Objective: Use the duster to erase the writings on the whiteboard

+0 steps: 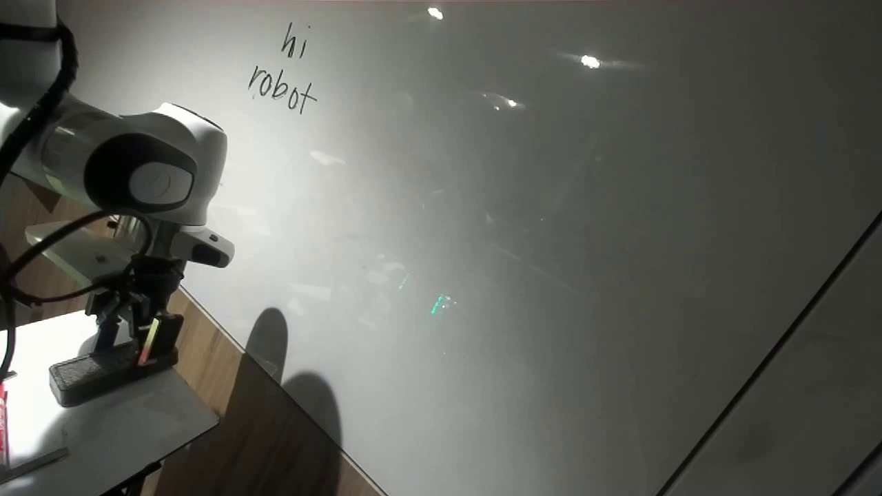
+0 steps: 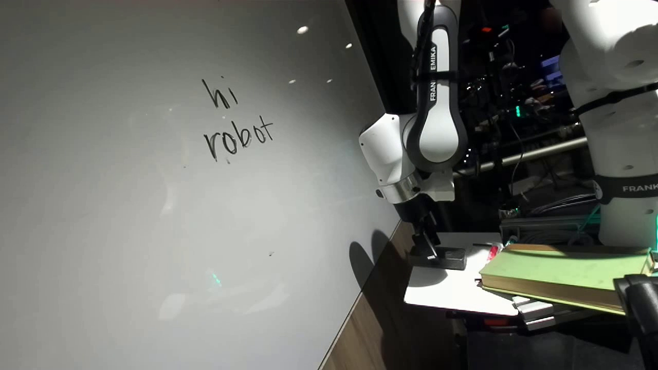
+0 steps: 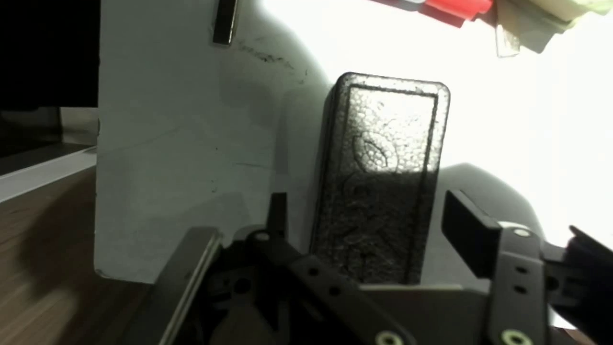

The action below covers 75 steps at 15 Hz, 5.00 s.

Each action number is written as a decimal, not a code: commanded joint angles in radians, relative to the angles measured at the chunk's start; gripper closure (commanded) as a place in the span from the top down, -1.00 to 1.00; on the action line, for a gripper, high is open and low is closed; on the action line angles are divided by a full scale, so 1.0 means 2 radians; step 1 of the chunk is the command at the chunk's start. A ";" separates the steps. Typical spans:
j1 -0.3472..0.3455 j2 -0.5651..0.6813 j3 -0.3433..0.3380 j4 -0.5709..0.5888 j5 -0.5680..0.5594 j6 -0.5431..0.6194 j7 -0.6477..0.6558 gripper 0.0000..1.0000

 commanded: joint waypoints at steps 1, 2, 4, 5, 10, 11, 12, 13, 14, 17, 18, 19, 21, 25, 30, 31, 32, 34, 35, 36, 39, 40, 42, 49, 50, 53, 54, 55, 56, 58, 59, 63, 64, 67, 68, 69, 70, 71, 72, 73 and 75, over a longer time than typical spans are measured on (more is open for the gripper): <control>0.009 0.010 -0.012 0.007 -0.005 0.006 -0.009 0.02; 0.009 0.011 -0.013 0.007 -0.004 0.005 -0.010 -0.16; 0.009 0.004 -0.012 0.006 0.004 0.000 -0.017 -0.40; 0.010 -0.003 -0.010 0.005 0.008 -0.005 -0.020 -0.40; 0.039 -0.115 0.018 0.006 0.079 -0.067 -0.069 -0.40; 0.048 -0.129 0.023 0.018 0.082 -0.082 -0.071 -0.40; 0.055 -0.145 0.030 0.032 0.082 -0.098 -0.070 -0.40; 0.062 -0.161 0.037 0.047 0.081 -0.113 -0.069 -0.40; 0.070 -0.173 0.045 0.066 0.079 -0.126 -0.065 -0.40; 0.083 -0.189 0.063 0.143 0.076 -0.172 -0.061 -0.40; 0.083 -0.186 0.066 0.174 0.073 -0.187 -0.063 -0.40; 0.080 -0.179 0.068 0.199 0.069 -0.193 -0.062 -0.40; 0.074 -0.167 0.067 0.245 0.063 -0.206 -0.063 -0.40; 0.057 -0.143 0.057 0.319 0.055 -0.221 -0.066 -0.40; 0.054 -0.119 0.057 0.382 0.057 -0.268 -0.062 -0.40; 0.055 -0.115 0.057 0.393 0.057 -0.273 -0.061 -0.40; 0.055 -0.110 0.057 0.407 0.057 -0.278 -0.060 -0.40; 0.055 -0.099 0.057 0.433 0.056 -0.287 -0.060 -0.40; 0.055 -0.097 0.056 0.445 0.056 -0.297 -0.062 -0.40; 0.056 -0.094 0.056 0.456 0.056 -0.307 -0.062 -0.40; 0.057 -0.089 0.056 0.500 0.057 -0.341 -0.063 -0.40; 0.058 -0.088 0.058 0.516 0.056 -0.352 -0.061 -0.40; 0.062 -0.083 0.062 0.555 0.057 -0.376 -0.058 -0.40; 0.099 -0.054 0.105 0.605 0.053 -0.387 -0.021 -0.40; 0.105 -0.048 0.110 0.605 0.053 -0.385 -0.017 -0.40; 0.122 -0.029 0.121 0.598 0.046 -0.367 -0.006 -0.40; 0.125 -0.022 0.120 0.599 0.043 -0.364 -0.006 -0.40; 0.126 -0.019 0.116 0.596 0.039 -0.360 -0.009 -0.40; 0.125 -0.015 0.112 0.595 0.036 -0.357 -0.014 -0.40; 0.120 -0.015 0.103 0.591 0.034 -0.359 -0.022 -0.40; 0.116 -0.016 0.098 0.590 0.032 -0.360 -0.027 -0.40; 0.100 -0.021 0.075 0.591 0.024 -0.377 -0.051 -0.40; 0.096 -0.022 0.069 0.591 0.023 -0.383 -0.056 -0.40; 0.081 -0.028 0.050 0.593 0.021 -0.405 -0.071 -0.40; 0.076 -0.030 0.045 0.594 0.019 -0.412 -0.075 -0.40; 0.070 -0.034 0.040 0.592 0.017 -0.413 -0.078 -0.40; 0.065 -0.036 0.035 0.591 0.018 -0.417 -0.080 -0.40; 0.062 -0.041 0.033 0.583 0.017 -0.416 -0.078 -0.40; 0.060 -0.045 0.031 0.576 0.016 -0.415 -0.076 -0.40; 0.058 -0.050 0.031 0.565 0.017 -0.413 -0.073 -0.40; 0.055 -0.069 0.028 0.521 0.019 -0.396 -0.071 -0.40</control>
